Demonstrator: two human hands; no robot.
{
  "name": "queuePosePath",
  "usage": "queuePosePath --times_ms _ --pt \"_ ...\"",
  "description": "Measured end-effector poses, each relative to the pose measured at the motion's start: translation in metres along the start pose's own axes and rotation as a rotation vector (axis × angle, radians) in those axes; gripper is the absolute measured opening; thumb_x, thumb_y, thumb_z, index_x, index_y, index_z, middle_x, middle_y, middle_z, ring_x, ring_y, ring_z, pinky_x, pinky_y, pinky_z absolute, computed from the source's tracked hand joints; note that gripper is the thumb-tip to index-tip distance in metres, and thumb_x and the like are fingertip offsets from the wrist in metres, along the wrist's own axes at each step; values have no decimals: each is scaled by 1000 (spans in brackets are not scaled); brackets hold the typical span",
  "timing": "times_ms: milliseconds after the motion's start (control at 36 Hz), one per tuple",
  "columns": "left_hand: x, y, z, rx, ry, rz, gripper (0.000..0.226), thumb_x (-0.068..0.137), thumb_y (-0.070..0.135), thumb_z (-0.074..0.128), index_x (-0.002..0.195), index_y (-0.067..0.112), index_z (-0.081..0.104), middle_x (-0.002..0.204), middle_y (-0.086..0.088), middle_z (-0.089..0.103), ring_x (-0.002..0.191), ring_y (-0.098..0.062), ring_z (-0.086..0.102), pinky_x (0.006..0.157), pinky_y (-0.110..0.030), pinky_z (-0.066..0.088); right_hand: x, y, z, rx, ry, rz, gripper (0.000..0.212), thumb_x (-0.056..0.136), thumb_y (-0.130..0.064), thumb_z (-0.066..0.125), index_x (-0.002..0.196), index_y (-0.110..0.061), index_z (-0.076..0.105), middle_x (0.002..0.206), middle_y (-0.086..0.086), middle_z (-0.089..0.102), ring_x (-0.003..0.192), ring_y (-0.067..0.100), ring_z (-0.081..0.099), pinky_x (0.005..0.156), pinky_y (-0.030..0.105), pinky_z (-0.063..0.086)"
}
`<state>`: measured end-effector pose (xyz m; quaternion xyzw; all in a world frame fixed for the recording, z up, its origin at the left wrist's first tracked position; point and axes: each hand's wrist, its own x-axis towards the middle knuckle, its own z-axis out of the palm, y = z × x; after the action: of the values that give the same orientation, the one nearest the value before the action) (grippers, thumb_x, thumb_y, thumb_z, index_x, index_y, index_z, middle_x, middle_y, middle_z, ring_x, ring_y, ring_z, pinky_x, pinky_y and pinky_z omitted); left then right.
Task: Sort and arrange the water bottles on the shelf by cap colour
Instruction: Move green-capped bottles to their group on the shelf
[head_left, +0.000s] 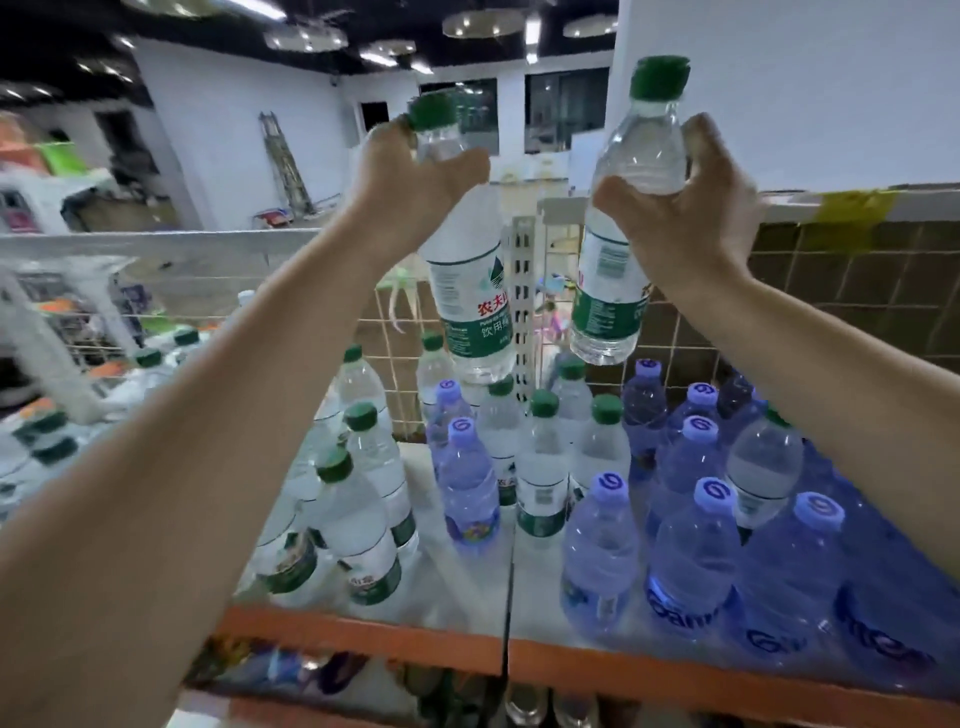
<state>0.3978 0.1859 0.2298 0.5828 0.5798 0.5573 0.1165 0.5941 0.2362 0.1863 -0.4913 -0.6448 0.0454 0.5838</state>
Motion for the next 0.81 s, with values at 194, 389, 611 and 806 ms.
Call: queuePosePath --times_ms 194,389,611,806 --pt "-8 -27 -53 90 152 -31 37 76 33 68 109 24 55 89 9 58 75 -7 57 73 -26 57 -24 -37 42 103 -123 -18 67 60 -65 56 114 -27 47 112 -9 59 101 14 56 85 33 50" --pt "2 -60 -107 224 199 -54 26 77 40 66 98 33 55 89 16 58 76 -1 54 67 -21 51 -32 -72 91 144 -201 -47 57 65 -59 61 104 -31 30 102 -12 43 91 11 42 76 28 40" --pt "38 -128 -140 284 71 -129 58 76 44 70 127 20 53 109 -1 57 93 -21 61 75 -32 55 -55 -98 165 110 -357 -27 73 73 -53 71 127 -11 45 107 -5 54 91 15 52 80 31 49" --pt "67 -174 -144 269 -80 -51 58 77 46 70 128 25 53 120 1 56 93 -20 62 71 -30 55 -81 -97 220 -30 -402 30 51 72 -57 69 99 -21 45 90 -7 55 82 14 55 62 24 37"
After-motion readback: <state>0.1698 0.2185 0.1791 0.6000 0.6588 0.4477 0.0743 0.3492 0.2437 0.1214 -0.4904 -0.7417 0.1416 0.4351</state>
